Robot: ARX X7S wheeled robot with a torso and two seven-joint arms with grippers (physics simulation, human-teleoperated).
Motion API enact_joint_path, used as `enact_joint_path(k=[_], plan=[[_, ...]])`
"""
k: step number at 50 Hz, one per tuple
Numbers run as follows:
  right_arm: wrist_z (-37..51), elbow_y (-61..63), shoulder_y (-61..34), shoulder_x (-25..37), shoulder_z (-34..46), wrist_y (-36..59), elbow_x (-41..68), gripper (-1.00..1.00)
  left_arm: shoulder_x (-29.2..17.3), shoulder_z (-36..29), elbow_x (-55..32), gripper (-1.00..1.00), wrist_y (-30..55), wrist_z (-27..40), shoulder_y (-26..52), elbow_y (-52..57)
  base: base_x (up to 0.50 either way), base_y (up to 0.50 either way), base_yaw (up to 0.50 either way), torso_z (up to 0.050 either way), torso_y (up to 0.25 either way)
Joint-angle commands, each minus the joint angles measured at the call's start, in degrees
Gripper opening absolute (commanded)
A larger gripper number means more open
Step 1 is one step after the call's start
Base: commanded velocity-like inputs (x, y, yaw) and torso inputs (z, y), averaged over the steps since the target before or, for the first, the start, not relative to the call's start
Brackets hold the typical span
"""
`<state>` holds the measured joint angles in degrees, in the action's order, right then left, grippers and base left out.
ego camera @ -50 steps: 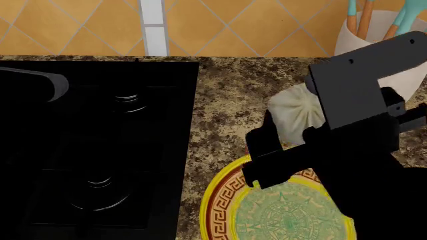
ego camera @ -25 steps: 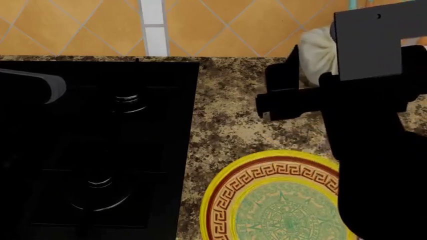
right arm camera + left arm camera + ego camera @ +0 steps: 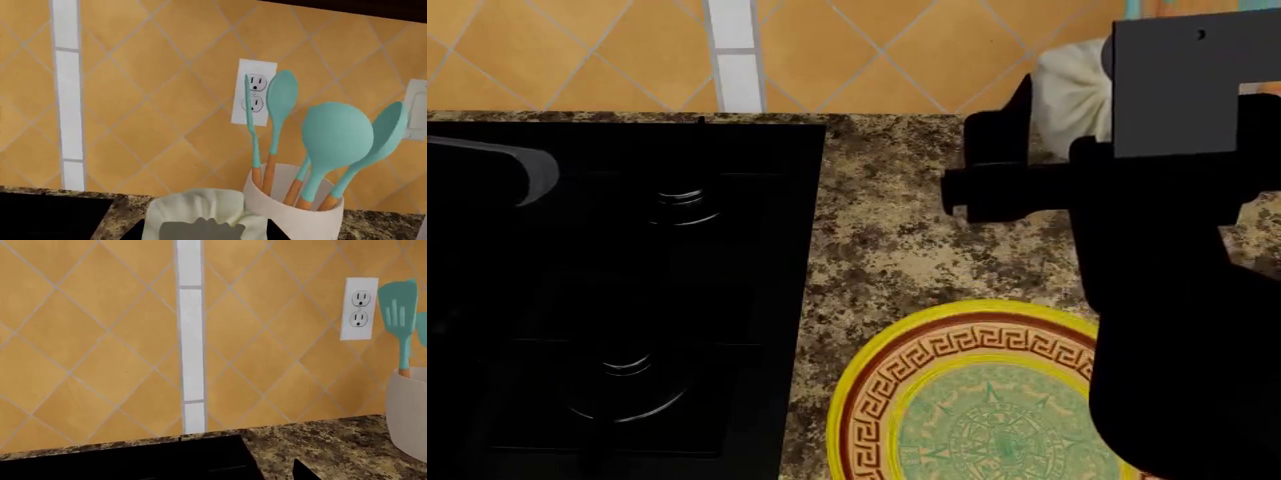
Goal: Pick the dumpling from the plate and place it in the pan.
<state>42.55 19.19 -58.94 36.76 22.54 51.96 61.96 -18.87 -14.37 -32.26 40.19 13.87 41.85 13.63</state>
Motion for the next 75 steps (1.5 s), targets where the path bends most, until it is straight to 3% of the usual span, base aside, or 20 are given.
enact_joint_path(k=[1,75], plan=[[-1.0,0.2,0.2,-0.1,0.1,0.4,-1.2,-1.00,0.1,-0.3,0.0,1.00,-0.2,0.1,0.2,-0.3,0.00,0.00,0.00,0.000,0.000],[-1.0,0.7,0.6,-0.1,0.1,0.2,0.9,-1.00,-1.0,-0.5,-1.4,1.00,-0.7,1.1,-0.2,0.3,0.00,0.48,0.00,0.000,0.000]])
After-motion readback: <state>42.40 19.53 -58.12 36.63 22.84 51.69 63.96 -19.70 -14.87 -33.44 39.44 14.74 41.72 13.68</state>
